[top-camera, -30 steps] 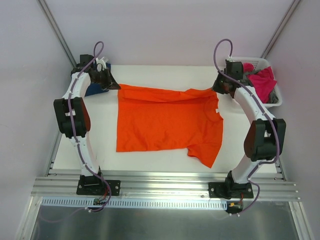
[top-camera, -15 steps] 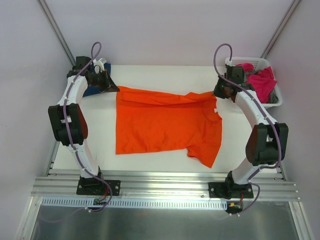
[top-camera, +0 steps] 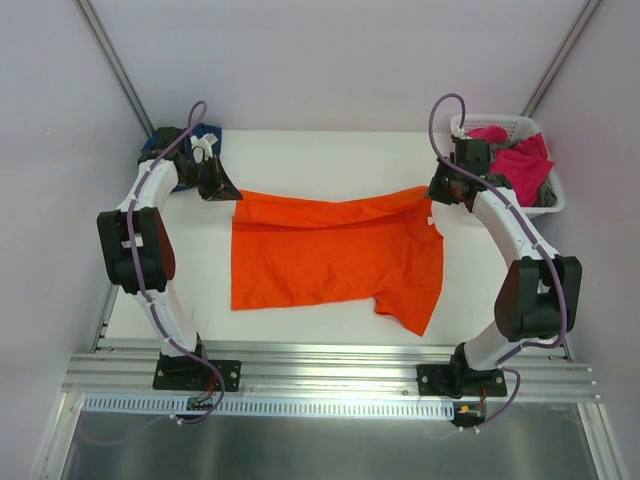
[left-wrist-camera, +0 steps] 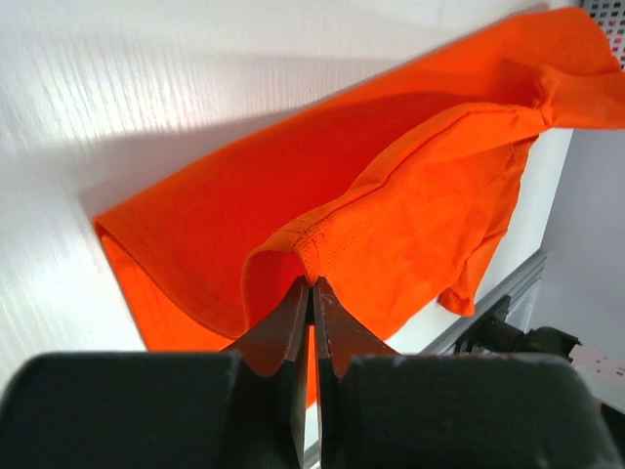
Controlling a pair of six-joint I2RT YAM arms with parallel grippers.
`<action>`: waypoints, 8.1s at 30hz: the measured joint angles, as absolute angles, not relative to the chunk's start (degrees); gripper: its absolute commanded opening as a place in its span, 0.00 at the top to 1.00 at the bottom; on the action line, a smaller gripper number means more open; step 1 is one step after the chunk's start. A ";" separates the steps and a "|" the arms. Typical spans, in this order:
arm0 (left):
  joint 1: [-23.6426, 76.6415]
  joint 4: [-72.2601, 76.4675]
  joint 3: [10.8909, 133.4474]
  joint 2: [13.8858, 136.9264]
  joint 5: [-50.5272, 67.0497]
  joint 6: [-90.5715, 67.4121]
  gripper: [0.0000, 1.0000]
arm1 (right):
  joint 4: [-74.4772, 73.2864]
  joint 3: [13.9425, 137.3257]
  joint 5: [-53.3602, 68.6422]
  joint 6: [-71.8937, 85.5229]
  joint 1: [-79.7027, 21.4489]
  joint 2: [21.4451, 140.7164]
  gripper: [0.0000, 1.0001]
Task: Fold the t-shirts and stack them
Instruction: Fold the tshirt
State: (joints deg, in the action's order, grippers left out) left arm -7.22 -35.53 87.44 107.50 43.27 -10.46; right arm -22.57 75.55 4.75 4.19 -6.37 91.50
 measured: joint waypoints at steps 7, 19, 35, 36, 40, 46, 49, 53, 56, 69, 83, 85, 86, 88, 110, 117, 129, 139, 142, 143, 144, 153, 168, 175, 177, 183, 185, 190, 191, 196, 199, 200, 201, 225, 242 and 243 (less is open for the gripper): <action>-7.22 -35.14 92.44 112.90 43.38 -10.52 1.00 | -23.33 72.77 4.95 3.95 -6.37 89.71 0.99; -7.07 -35.81 88.16 113.06 44.56 -11.07 1.00 | -23.35 71.50 5.26 3.79 -6.81 88.77 1.00; -8.43 -37.65 88.16 113.03 42.44 -11.05 1.00 | -23.94 67.48 6.07 3.75 -7.11 88.68 0.99; -8.75 -37.87 88.16 113.03 42.35 -11.05 1.00 | -24.03 67.11 6.26 3.75 -7.11 88.64 0.99; -9.10 -38.65 88.16 112.81 41.95 -10.90 1.00 | -24.27 66.43 6.81 3.75 -7.11 88.33 0.99; -9.10 -40.01 88.16 111.70 41.74 -10.37 1.00 | -24.25 65.17 7.01 3.75 -7.11 87.68 0.99; -9.10 -39.94 87.74 111.11 41.74 -9.93 1.00 | -24.21 64.16 7.14 3.75 -7.11 87.42 0.99; -9.10 -40.34 86.11 110.37 41.67 -9.61 1.00 | -24.05 62.57 7.38 3.66 -7.11 86.94 0.99; -9.10 -40.51 85.17 110.34 41.69 -9.54 1.00 | -23.88 61.25 7.49 3.53 -7.11 86.61 0.99; -9.10 -41.36 85.45 110.96 41.74 -9.17 1.00 | -22.57 60.34 7.29 2.50 -7.11 87.37 1.00; -9.10 -41.36 88.68 113.36 41.65 -9.21 0.61 | -21.76 67.94 6.72 1.17 -7.11 93.08 0.99; -9.10 -41.45 88.20 113.36 41.47 -9.23 0.26 | -21.78 67.92 6.74 1.17 -7.11 93.41 0.86; -9.10 -41.60 88.16 113.36 41.43 -9.56 0.01 | -21.87 67.90 6.72 1.19 -7.11 93.41 0.76; -9.10 -41.69 87.68 113.36 41.43 -9.96 0.01 | -21.89 67.79 6.70 1.37 -7.11 93.19 0.47; -2.74 -38.76 112.53 132.14 40.32 -9.78 0.01 | -21.17 70.15 3.68 -0.27 -8.84 95.55 0.21; -0.38 -38.61 113.65 136.42 42.04 -10.00 0.01 | -21.06 70.19 3.73 -0.25 -9.87 97.23 0.20; -1.37 -38.17 97.32 125.08 44.84 -10.76 0.03 | -19.73 70.19 3.68 -0.25 -11.97 97.21 0.20; -1.98 -38.37 90.91 115.20 44.47 -10.83 0.01 | -19.03 71.33 3.86 1.08 -12.25 97.21 0.20; -1.98 -38.20 90.35 114.08 44.47 -10.83 0.01 | -18.96 71.35 3.90 1.45 -12.25 97.21 0.20; -1.98 -38.20 90.02 113.97 44.47 -10.81 0.01 | -18.96 71.35 3.90 1.50 -12.25 97.21 0.20; -1.98 -38.20 89.69 113.95 44.45 -10.79 0.01 | -18.96 71.35 3.90 1.54 -12.25 97.21 0.20; -3.55 -38.41 88.71 114.02 42.06 -10.55 0.03 | -18.68 71.35 3.92 2.09 -12.23 97.12 0.20; -6.09 -38.41 91.15 118.39 40.40 -10.46 0.11 | -18.70 71.33 3.68 2.04 -12.23 97.01 0.20; -6.48 -38.59 92.40 119.90 40.12 -10.46 0.11 | -18.70 71.33 3.66 1.93 -12.23 97.01 0.20; -6.55 -38.52 92.68 119.96 39.94 -10.46 0.11 | -18.70 71.33 3.68 1.93 -12.23 97.01 0.20; -6.90 -38.50 92.75 119.98 39.77 -10.46 0.12 | -18.70 71.35 3.68 1.93 -12.23 97.03 0.20; -6.87 -38.50 92.75 119.98 39.79 -10.46 0.13 | -18.70 71.35 3.68 1.93 -12.23 97.03 0.20; -7.01 -38.50 92.75 120.01 39.79 -10.46 0.17 | -18.70 71.37 3.66 1.93 -12.25 97.03 0.20; -7.14 -38.50 92.75 120.07 39.79 -10.46 0.17 | -18.70 71.37 3.66 1.93 -12.25 97.03 0.20; -7.25 -38.48 92.75 120.79 39.81 -10.48 0.18 | -18.70 71.37 3.64 1.89 -12.25 97.03 0.20; -7.25 -38.46 92.75 121.47 39.81 -10.48 0.18 | -18.70 71.37 3.57 1.89 -12.25 97.03 0.20; -7.25 -38.46 92.75 121.71 39.81 -10.48 0.19 | -18.70 71.37 3.44 1.89 -12.25 97.03 0.20; -7.25 -38.48 92.75 121.91 39.81 -10.48 0.24 | -18.70 71.37 3.42 1.89 -12.25 97.03 0.20; -7.99 -38.41 83.33 116.88 40.38 -10.74 1.00 | -18.70 71.79 3.22 1.87 -12.25 97.21 0.20; -7.99 -38.87 74.24 106.61 41.08 -10.52 1.00 | -18.63 68.84 3.25 1.87 -11.73 93.17 0.20; -7.99 -38.89 73.67 106.39 41.06 -10.46 1.00 | -18.72 68.36 3.25 1.89 -11.62 92.42 0.20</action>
State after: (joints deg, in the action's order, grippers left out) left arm -7.99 -38.89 73.67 106.39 41.06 -10.46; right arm -18.72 68.36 3.25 1.89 -11.62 92.42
